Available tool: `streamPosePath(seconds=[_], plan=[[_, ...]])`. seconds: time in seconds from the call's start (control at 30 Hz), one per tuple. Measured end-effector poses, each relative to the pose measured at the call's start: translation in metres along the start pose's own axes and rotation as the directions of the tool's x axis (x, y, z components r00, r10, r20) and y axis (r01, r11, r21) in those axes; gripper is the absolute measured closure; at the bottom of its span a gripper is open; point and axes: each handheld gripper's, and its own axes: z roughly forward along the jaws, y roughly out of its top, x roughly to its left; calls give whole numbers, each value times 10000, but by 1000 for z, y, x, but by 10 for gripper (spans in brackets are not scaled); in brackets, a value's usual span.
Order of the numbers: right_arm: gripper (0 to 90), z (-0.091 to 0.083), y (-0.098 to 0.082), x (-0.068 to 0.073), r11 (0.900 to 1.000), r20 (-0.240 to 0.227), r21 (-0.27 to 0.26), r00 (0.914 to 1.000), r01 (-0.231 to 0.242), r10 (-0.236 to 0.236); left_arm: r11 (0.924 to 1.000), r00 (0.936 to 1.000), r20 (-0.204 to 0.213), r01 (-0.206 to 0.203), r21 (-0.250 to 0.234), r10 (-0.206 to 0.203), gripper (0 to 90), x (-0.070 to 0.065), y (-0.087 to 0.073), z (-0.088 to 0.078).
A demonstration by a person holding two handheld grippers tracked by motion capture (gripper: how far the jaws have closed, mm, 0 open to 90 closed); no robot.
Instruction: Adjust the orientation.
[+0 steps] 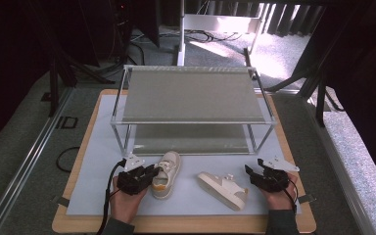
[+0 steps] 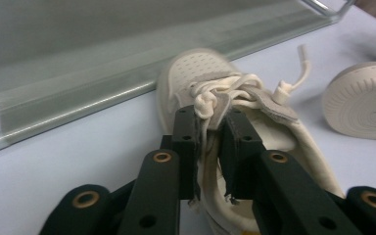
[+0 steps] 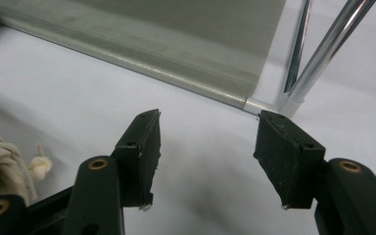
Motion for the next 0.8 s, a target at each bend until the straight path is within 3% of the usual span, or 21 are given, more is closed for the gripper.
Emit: streamPosePath(seconds=[0.1,0.13,0.2,0.3,0.4,0.47,0.53,0.8], plan=[[422,0,0,0,10000,-10,-11,10000,37,-37,9998,9999,-2,-161,-133,161,733,-3,-1,1],[421,0,1,1,10000,-36,-22,10000,51,-51,9997,9998,64,-192,-158,193,651,-3,-1,1],[421,-2,1,2,9999,-96,-49,9999,106,-107,9989,9996,84,-253,-389,257,569,-4,-1,-1],[421,-3,2,3,9998,-155,-102,9997,181,-183,9962,9992,151,-353,-792,366,535,-3,0,-7],[422,-7,6,9,9991,-333,-221,9987,369,-376,9888,9971,425,-566,-1382,630,514,-3,0,-15],[423,-8,7,11,9986,-415,-251,9980,460,-470,9864,9961,487,-653,-1511,734,490,-3,0,-17],[424,-15,13,21,9959,-647,-482,9948,762,-793,9774,9939,446,-904,-1910,1006,463,-5,-1,-21],[423,-22,19,32,9920,-1202,-761,9867,1008,-1095,9803,9942,421,-905,-1757,993,463,-6,-4,-19]])
